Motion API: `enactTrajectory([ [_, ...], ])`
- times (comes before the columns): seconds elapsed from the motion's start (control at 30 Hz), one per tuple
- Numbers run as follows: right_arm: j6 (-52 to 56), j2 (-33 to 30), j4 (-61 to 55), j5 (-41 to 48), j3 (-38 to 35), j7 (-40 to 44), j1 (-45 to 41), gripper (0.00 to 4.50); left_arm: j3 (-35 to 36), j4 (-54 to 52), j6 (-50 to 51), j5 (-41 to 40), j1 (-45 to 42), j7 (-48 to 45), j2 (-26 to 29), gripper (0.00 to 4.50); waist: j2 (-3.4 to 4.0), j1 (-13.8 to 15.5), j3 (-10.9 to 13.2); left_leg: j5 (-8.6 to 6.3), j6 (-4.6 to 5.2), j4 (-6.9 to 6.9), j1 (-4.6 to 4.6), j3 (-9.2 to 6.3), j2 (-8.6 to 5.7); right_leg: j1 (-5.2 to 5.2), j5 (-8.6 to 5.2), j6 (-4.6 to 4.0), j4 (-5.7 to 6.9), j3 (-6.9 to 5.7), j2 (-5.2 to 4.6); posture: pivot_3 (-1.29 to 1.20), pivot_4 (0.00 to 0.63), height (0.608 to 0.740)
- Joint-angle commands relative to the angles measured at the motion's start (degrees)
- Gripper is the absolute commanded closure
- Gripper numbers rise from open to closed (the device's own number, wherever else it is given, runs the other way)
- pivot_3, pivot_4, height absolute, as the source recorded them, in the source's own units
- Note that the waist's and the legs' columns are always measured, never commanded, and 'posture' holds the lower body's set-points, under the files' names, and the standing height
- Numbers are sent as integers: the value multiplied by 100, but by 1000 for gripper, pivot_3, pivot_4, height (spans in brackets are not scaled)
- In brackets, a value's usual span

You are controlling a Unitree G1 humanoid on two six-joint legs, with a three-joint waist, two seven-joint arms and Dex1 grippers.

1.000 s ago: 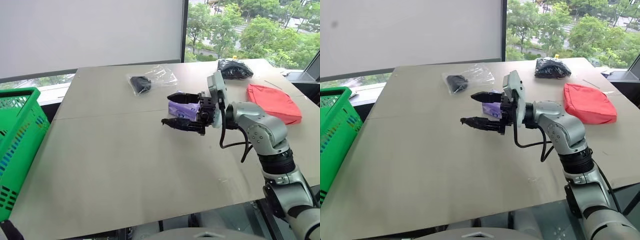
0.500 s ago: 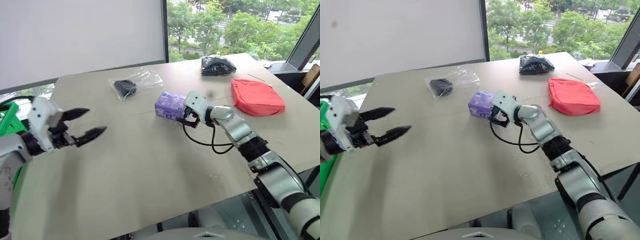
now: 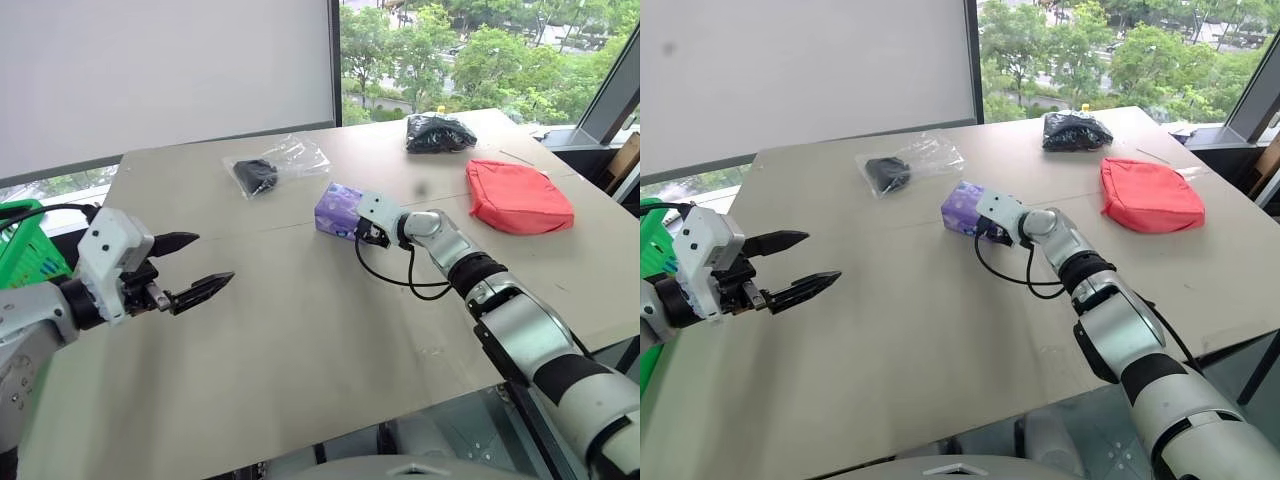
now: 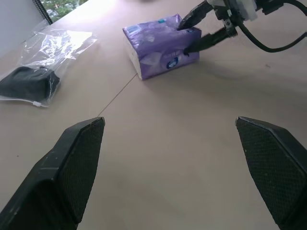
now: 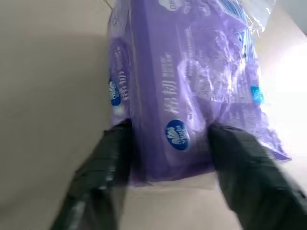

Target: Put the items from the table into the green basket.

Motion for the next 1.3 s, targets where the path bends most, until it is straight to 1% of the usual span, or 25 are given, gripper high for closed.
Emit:
enactTrajectory([
  [0.03,-46,45,101,-96,-123,-34,-146,3613,207,-243,74,-97,16,105,-10,0,1,14,0,0,0,0,0,0,0,0,0,0,2,0,1,-31,0,740],
  [0.07,-88,47,113,-121,-139,-54,-160,4065,196,-260,89,-101,23,115,-17,0,2,22,-1,1,0,1,1,0,0,0,0,0,4,0,1,-31,0,740],
  [0.1,-163,46,118,-138,-158,-64,-167,4411,176,-273,96,-101,19,132,-21,0,3,28,-2,1,0,2,2,0,-1,1,0,0,5,0,2,-31,0,740],
  [0.13,-264,43,115,-145,-174,-53,-168,4497,151,-278,106,-112,-3,156,-25,0,2,35,-2,1,0,3,2,-1,-1,1,0,0,5,1,3,-31,0,740],
  [0.2,-475,34,97,-136,-229,-27,-162,4497,89,-261,119,-169,-96,228,-54,0,5,48,-1,1,0,4,2,-2,0,1,1,0,5,1,6,-31,0,740],
  [0.33,-858,26,-95,59,-536,-60,-155,4497,-46,-106,253,-371,-419,534,-299,0,12,78,4,1,0,4,-7,-2,-1,-4,0,0,1,2,8,-46,0,740],
  [0.37,-896,34,-218,169,-657,-23,-137,4497,-76,-69,320,-458,-528,667,-421,0,16,86,7,1,-1,3,-8,-2,-1,-5,0,0,-1,2,8,-59,0,740],
  [0.47,-799,106,-833,650,-1062,237,-25,4497,-96,110,669,-1006,-994,1278,-1014,0,27,114,14,1,0,4,-13,-1,-3,-6,1,2,-4,3,4,-71,0,740],
  [0.57,-260,240,-2001,1283,-1376,648,289,4497,-277,274,790,-1306,-1290,1719,-1644,0,25,112,12,0,0,6,-15,-5,-2,-5,2,3,-4,3,3,-100,0,740],
  [0.63,314,306,-3166,1700,-1354,1018,666,4497,-425,452,738,-1511,-1649,2168,-2229,0,28,137,12,0,0,9,-16,-6,0,-5,2,3,-2,3,3,-100,0,740],
  [0.7,839,326,-4145,1972,-1244,1237,1002,4497,-531,580,716,-1703,-2004,2488,-2673,0,22,165,9,0,0,19,-25,-17,-1,-3,2,5,-1,3,2,-118,0,740],
  [0.77,1208,327,-4791,2124,-1155,1330,1214,4497,-636,704,697,-1761,-2243,2655,-2898,0,23,145,9,-1,0,24,-27,-21,-1,-4,3,5,2,2,4,-127,0,740],
  [0.87,1677,356,-5425,2299,-1081,1330,1385,4497,-769,957,574,-1797,-2581,2840,-3153,0,23,132,9,-1,0,27,-25,-22,-7,-3,4,6,5,3,3,-138,0,740],
  [1.03,2051,345,-5879,2421,-990,1348,1535,4497,-881,1198,361,-1902,-2972,2914,-3453,0,22,91,8,0,0,27,-26,-23,-14,-3,3,6,1,3,9,-160,0,740],
  [1.07,2098,336,-5921,2434,-979,1353,1552,4500,-878,1202,353,-1976,-3020,2913,-3480,517,22,81,9,0,0,27,-27,-22,-14,-3,3,6,0,3,9,-169,0,740],
  [1.1,2143,328,-5956,2450,-969,1358,1567,4500,-875,1194,353,-2047,-3050,2902,-3493,745,22,50,9,0,0,27,-27,-22,-16,-3,3,6,-1,3,10,-169,0,740],
  [1.13,2181,315,-5987,2461,-957,1367,1582,4500,-881,1181,366,-2096,-3061,2878,-3488,1225,22,29,9,0,1,27,-29,-22,-16,-3,3,6,-2,4,11,-177,0,740],
  [1.17,2202,304,-6013,2466,-946,1377,1599,4500,-901,1170,384,-2104,-3058,2846,-3454,1368,22,-9,9,0,1,27,-29,-22,-15,-3,3,6,-2,3,11,-177,0,740],
  [1.2,2219,297,-6035,2467,-940,1376,1613,4500,-924,1160,396,-2094,-3045,2834,-3417,1852,22,-45,9,0,1,27,-29,-23,-15,-4,3,6,-2,3,11,-180,0,740],
  [1.27,2246,284,-6082,2471,-937,1372,1642,4500,-958,1136,435,-2119,-2996,2808,-3350,2591,22,-84,9,0,1,28,-29,-24,-16,-3,3,7,-2,4,12,-185,0,740],
  [1.3,2257,278,-6103,2476,-939,1373,1654,4500,-966,1126,444,-2137,-2973,2807,-3331,3045,22,-113,9,0,1,28,-27,-22,-16,-3,3,7,-2,5,13,-187,0,740],
])
